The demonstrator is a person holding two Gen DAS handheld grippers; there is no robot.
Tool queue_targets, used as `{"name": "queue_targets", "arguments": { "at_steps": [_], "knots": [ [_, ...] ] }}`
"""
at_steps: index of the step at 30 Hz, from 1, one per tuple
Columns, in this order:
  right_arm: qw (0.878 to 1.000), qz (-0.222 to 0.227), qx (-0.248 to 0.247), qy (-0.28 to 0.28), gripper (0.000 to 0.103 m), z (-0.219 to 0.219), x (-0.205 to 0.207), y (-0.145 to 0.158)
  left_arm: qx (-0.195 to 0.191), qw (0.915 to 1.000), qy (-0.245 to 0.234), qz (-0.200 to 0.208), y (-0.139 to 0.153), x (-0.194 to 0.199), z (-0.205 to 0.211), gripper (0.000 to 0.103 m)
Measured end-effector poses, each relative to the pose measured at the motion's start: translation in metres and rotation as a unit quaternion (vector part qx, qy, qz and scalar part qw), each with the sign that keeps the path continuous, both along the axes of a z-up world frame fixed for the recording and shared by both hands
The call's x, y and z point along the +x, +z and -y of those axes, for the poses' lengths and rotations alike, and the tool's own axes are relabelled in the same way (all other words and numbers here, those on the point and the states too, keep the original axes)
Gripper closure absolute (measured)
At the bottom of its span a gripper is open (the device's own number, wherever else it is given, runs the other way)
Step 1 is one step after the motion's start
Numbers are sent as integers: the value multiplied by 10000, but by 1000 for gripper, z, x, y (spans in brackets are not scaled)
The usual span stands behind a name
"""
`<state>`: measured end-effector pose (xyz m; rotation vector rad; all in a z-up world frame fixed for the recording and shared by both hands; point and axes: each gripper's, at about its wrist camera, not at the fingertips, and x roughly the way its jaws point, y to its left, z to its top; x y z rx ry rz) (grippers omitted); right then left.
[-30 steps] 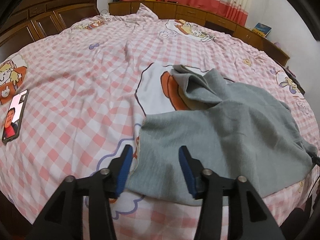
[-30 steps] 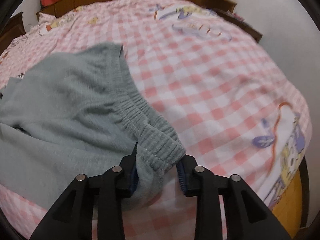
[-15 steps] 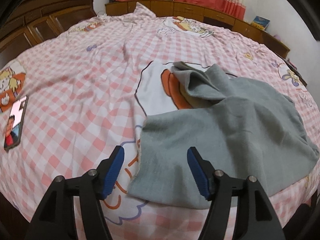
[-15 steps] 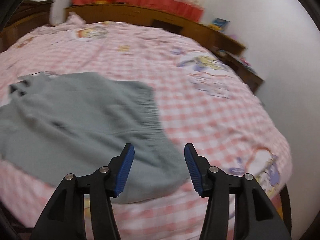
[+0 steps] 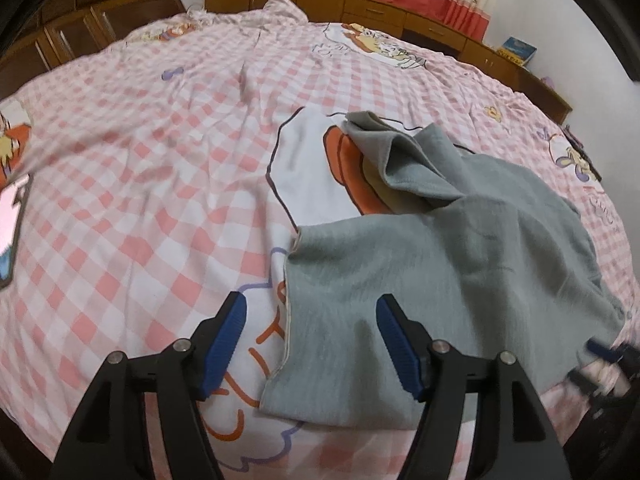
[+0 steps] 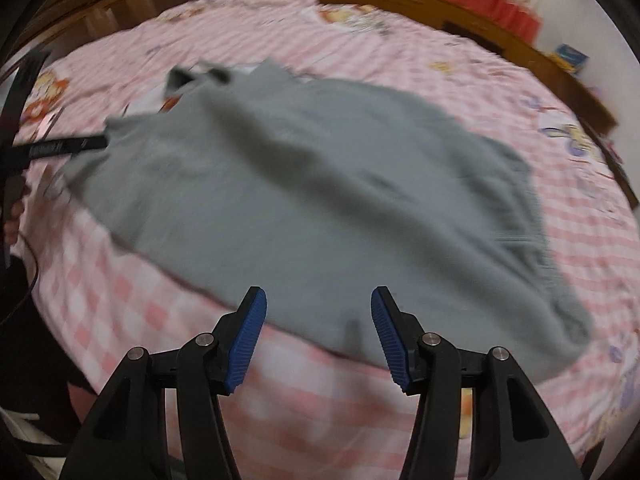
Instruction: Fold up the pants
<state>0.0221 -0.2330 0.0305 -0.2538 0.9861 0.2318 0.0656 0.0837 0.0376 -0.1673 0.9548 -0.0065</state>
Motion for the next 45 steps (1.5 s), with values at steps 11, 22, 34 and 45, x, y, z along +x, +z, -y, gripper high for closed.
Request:
{"name": "queue_targets", "arguments": {
  "at_steps": [11, 22, 34, 45],
  "knots": [
    [9995, 42, -236, 218, 42, -30, 3, -30, 21, 10000, -12, 72, -11, 7, 8, 26],
    [9995, 172, 162, -211, 37, -29, 17, -36, 665, 9975, 45, 240, -16, 11, 29, 45],
    [9986, 393, 271, -210, 93, -40, 10, -22, 75, 9988, 361, 335, 8, -3, -4, 94],
    [9965, 400, 737, 26, 95, -27, -13, 8, -52, 9973, 474, 567, 51, -36, -22, 98]
  ]
}}
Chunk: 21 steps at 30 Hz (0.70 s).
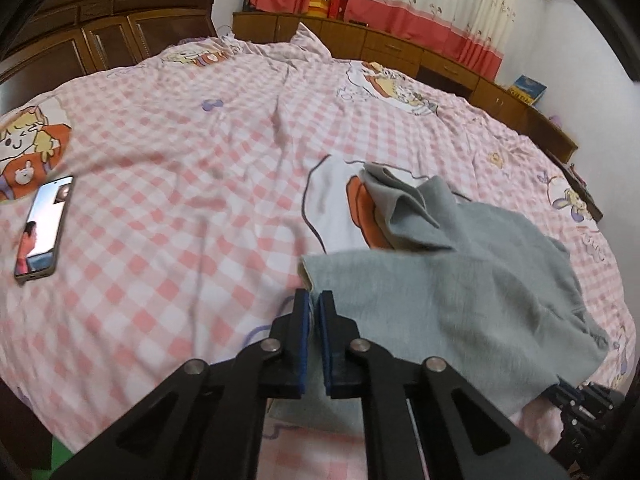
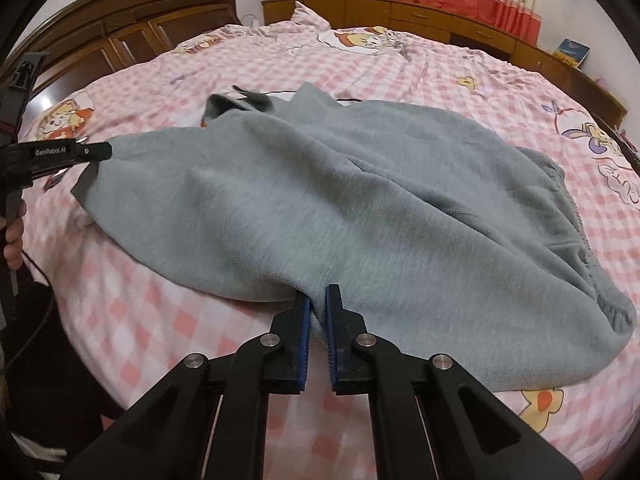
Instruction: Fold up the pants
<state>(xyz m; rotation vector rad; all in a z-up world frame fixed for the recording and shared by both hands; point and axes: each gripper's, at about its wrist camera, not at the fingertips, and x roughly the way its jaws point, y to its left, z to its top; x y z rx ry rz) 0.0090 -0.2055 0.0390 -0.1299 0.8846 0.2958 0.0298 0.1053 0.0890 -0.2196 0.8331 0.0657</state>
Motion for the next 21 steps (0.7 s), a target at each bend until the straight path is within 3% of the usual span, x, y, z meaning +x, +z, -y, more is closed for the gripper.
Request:
{"name": "queue_targets", "arguments": {
  "at_steps": [8, 16, 18, 20, 21],
  "knots": [
    [9993, -113, 125, 325, 95, -3, -20, 5, 173, 9995, 59, -266, -6, -11, -7, 98],
    [9979, -566, 13, 325, 92, -5, -19, -22, 255, 9978, 135, -591, -27, -12, -10, 95],
    [9974, -655, -3, 293, 89, -5, -17, -27, 348, 9976, 184, -573, -26, -13, -11, 88],
    [9973, -669, -10, 312, 86, -5, -18, -26, 355, 9978, 200, -517, -22, -15, -13, 66],
    [9972, -664, -18, 357, 82, -5, -19, -24, 365, 9980, 219, -457, -19, -17, -14, 62]
  ]
}}
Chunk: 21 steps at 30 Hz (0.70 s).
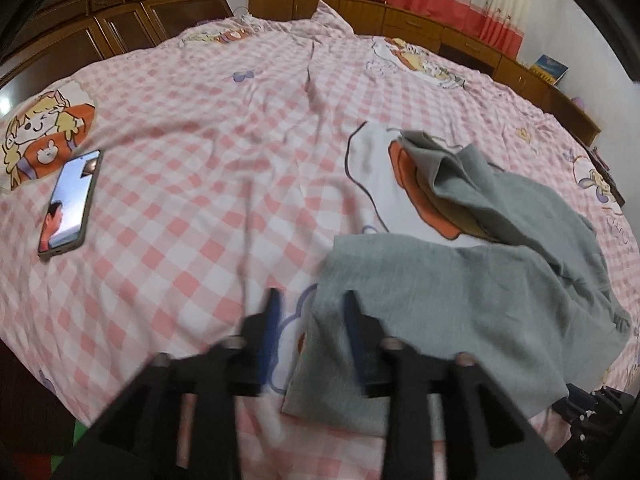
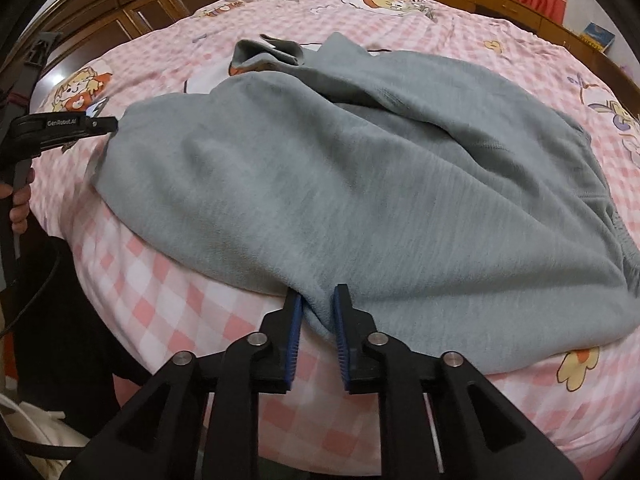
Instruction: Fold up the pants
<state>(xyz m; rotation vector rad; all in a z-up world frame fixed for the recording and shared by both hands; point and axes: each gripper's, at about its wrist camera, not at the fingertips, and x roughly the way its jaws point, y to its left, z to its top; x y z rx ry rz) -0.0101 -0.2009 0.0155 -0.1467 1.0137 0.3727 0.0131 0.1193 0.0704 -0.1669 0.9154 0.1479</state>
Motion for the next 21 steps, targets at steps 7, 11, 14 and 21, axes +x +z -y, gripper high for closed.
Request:
{"name": "queue_targets", "arguments": {
  "at_steps": [7, 11, 14, 21],
  "knots": [
    [9993, 367, 27, 55, 65, 11, -8, 31, -16, 9997, -114, 214, 17, 6, 9, 45],
    [9982, 549, 77, -246, 57, 31, 1, 48, -60, 9996, -191, 222, 21, 13, 18, 41],
    [9967, 646, -48, -481, 56, 44, 8, 55, -165, 9992, -284, 213, 24, 19, 25, 40],
    [9918, 715, 36, -1061, 55, 84, 27, 67, -141, 9987, -393, 298, 30, 31, 39, 39]
  ]
}}
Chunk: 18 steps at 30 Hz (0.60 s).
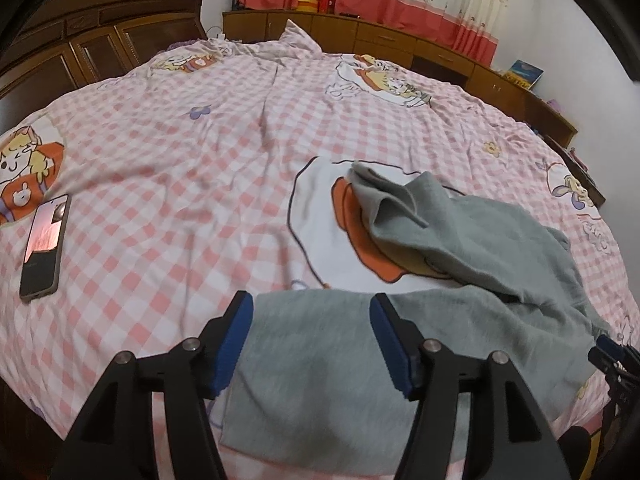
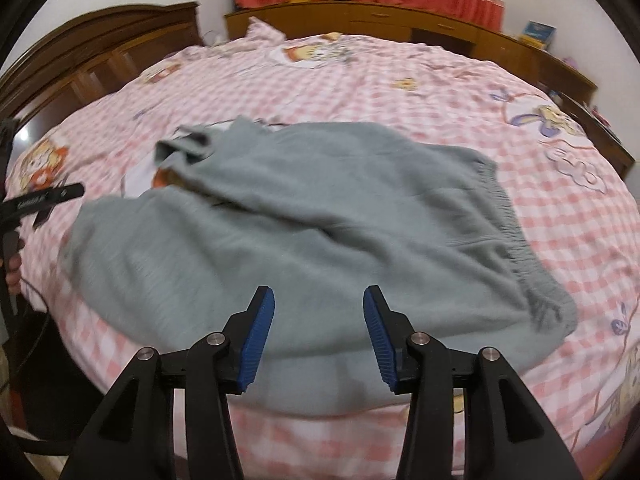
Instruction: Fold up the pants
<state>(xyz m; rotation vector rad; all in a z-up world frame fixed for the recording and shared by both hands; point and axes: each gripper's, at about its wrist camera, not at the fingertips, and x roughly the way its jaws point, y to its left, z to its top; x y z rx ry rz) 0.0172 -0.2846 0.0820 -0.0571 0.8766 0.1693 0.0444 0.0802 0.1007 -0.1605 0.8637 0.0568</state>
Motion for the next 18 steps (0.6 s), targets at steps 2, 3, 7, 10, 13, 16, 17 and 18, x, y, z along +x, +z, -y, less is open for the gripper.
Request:
{"name": "queue_targets", "arguments": {
  "at_steps": [2, 3, 7, 10, 13, 16, 17, 18],
  "knots": [
    [9999, 3, 18, -128, 53, 10, 6, 2, -13, 10000, -32, -2, 1, 5, 3, 39],
    [9998, 4, 17, -174, 51, 14, 8, 2, -14, 10000, -44, -3, 1, 7, 4, 39],
    [9994, 18, -16, -334, 50, 29, 18, 2, 20, 9999, -114, 9, 3, 16, 11, 39],
    [9989, 2, -9, -469, 50, 39, 23, 0, -23, 9999, -157, 9, 1, 22, 14, 39],
    [9982, -21, 51, -605, 50, 48, 27, 0, -44, 9998, -194, 8, -1, 31, 17, 39],
    [9975, -12, 52, -701, 50, 59, 34, 2, -27, 9997, -248, 13, -1, 42, 22, 39],
    [9974, -1, 37, -719, 50, 61, 35, 3, -13, 9997, -256, 26, -1, 44, 23, 39],
    [9972, 13, 15, -753, 50, 65, 39, 4, 9, 9996, -265, 44, -1, 46, 24, 39]
  ]
}}
